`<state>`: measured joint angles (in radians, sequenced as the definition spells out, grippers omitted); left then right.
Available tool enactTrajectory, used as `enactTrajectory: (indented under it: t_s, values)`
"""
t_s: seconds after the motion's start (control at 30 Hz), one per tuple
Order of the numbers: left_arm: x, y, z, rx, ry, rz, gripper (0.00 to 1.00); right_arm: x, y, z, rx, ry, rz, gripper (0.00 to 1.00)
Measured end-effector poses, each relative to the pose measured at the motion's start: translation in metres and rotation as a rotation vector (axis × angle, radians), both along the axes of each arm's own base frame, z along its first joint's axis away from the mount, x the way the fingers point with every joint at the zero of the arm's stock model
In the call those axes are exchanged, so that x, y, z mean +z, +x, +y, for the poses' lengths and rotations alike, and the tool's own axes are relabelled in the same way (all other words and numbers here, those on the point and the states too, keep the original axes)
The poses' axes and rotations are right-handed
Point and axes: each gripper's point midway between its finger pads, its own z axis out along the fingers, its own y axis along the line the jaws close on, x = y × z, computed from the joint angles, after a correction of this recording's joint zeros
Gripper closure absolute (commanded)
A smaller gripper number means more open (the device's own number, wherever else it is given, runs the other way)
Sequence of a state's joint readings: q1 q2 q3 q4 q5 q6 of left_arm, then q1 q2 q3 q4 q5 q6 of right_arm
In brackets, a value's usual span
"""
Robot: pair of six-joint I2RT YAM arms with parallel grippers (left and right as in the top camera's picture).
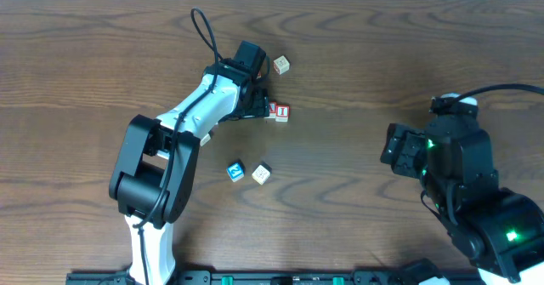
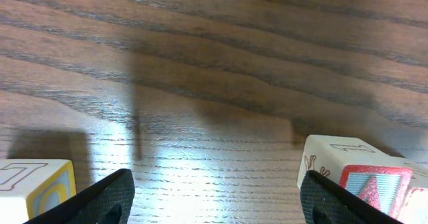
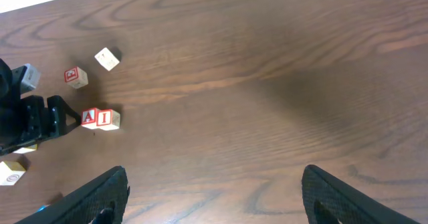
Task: Spell out Ai2
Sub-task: 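Lift the left arm away and pull it back toward the rest pose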
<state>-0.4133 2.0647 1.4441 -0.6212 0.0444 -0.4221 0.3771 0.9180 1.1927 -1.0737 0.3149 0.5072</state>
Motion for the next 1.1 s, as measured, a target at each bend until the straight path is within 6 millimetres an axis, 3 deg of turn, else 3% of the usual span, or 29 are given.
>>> enactTrajectory:
  t_s: [0.13,0.27,0.33,0.4,0.47,0.5,0.8,1.1]
  values:
    - [0.000,-0.006,0.006,-0.002,0.020,0.022,0.18,0.000,0.000,0.000,0.000,0.000,0.000,0.17]
    - [0.022,-0.013,0.026,0.021,0.066,0.028,0.18,0.000,0.000,0.000,0.000,0.000,0.000,0.17]
    - [0.047,-0.016,0.038,0.032,0.081,-0.002,0.16,0.000,0.000,0.000,0.000,0.000,0.000,0.16]
    - [0.089,-0.022,0.046,0.036,0.081,-0.065,0.03,0.000,0.000,0.000,0.000,-0.001,0.000,0.08]
    - [0.115,-0.031,0.051,0.028,0.081,-0.096,0.02,0.000,0.000,0.000,0.001,-0.002,0.001,0.06]
    - [0.128,-0.038,0.054,0.028,0.079,-0.105,0.03,0.000,0.000,0.000,0.002,-0.004,0.002,0.01]
    - [0.199,-0.101,0.078,0.012,0.064,-0.156,0.05,-0.005,-0.005,-0.002,0.007,-0.019,0.029,0.01]
    - [0.257,-0.192,0.107,-0.013,0.003,-0.225,0.04,-0.010,-0.011,-0.004,0.007,-0.032,0.061,0.01]
